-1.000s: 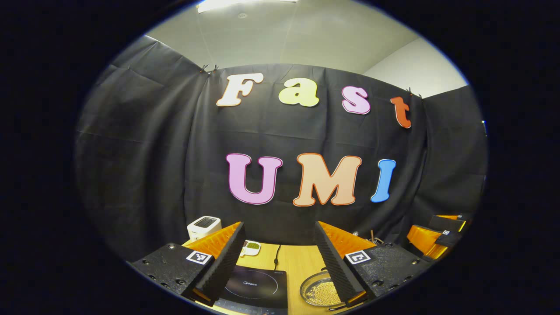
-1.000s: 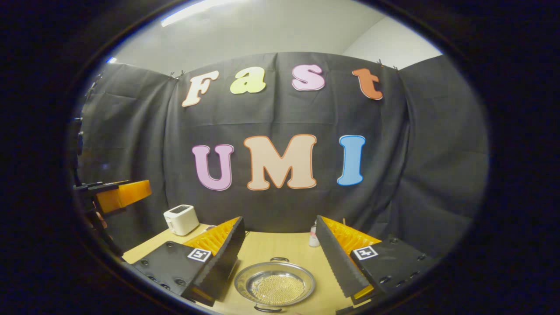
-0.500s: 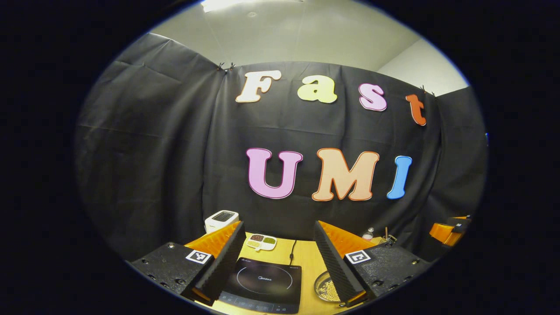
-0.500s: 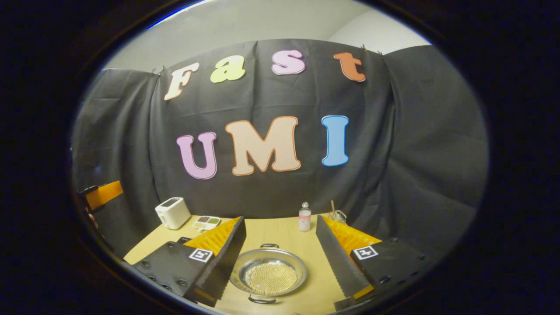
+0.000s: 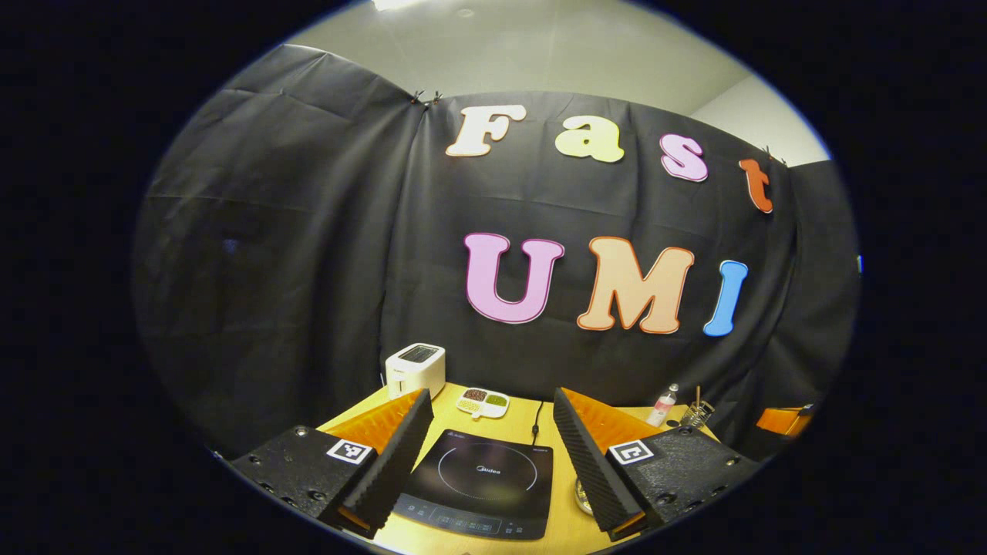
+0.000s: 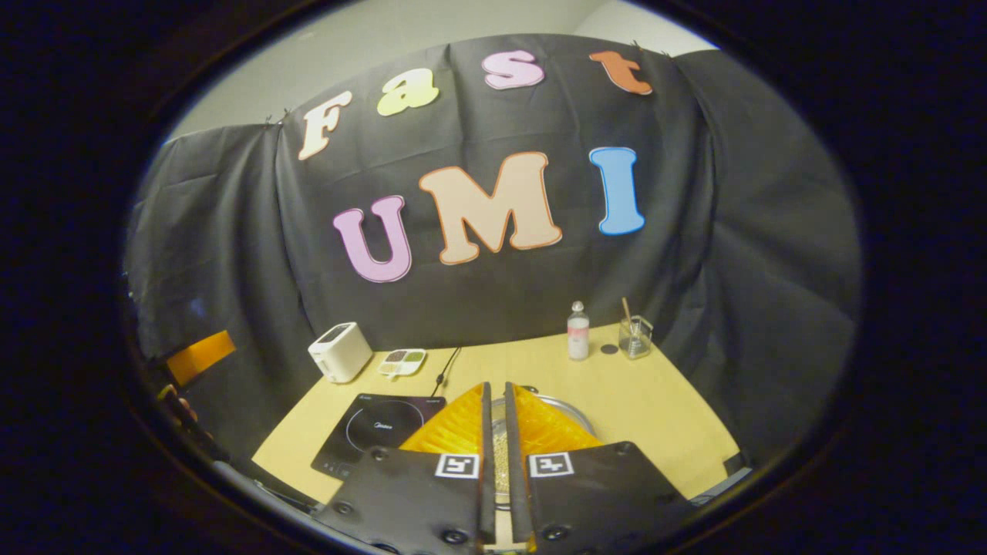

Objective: First push the handle of the pot to place it horizontally, then grasp the pot with both hands and set it on the induction cooktop.

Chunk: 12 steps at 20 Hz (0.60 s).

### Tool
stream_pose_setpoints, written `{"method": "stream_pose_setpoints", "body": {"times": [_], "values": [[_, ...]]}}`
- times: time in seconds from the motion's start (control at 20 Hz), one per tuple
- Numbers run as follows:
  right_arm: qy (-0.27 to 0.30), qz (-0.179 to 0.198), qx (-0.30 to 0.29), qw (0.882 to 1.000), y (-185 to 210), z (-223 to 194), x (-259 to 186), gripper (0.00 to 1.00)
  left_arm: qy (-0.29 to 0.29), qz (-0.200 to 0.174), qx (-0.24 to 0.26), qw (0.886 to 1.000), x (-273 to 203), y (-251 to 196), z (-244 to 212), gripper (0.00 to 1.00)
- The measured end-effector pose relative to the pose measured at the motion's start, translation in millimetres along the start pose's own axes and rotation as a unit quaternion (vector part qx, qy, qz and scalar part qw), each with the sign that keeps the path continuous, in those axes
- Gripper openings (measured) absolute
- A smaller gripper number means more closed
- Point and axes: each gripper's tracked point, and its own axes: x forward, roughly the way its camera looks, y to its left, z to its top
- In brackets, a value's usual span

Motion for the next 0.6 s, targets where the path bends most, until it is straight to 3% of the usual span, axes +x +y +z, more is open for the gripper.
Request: {"method": "stream_pose_setpoints", "body": {"times": [0.05, 0.1, 0.35, 0.4, 0.45, 0.6], "values": [[0.011, 0.0, -0.001, 1.0, 1, -9, 4, 0.0, 0.003, 0.005, 0.0, 1.0, 0, 5, -2, 0.96], [0.018, 0.0, -0.004, 1.0, 1, -16, 6, 0.08, 0.005, 0.009, 0.003, 1.0, 0, 10, -4, 0.96], [0.057, 0.002, -0.007, 0.998, 3, -55, 20, 0.08, 0.015, 0.029, 0.022, 0.999, -5, 32, -12, 0.92], [0.065, 0.001, -0.009, 0.998, 2, -63, 21, 0.0, 0.017, 0.029, 0.022, 0.999, -6, 34, -14, 0.92], [0.073, 0.0, -0.013, 0.997, 1, -72, 23, 0.08, 0.018, 0.03, 0.021, 0.999, -7, 36, -16, 0.93], [0.1, -0.002, -0.026, 0.995, -1, -98, 27, 0.08, 0.018, 0.031, 0.019, 0.999, -10, 38, -17, 0.96]]}}
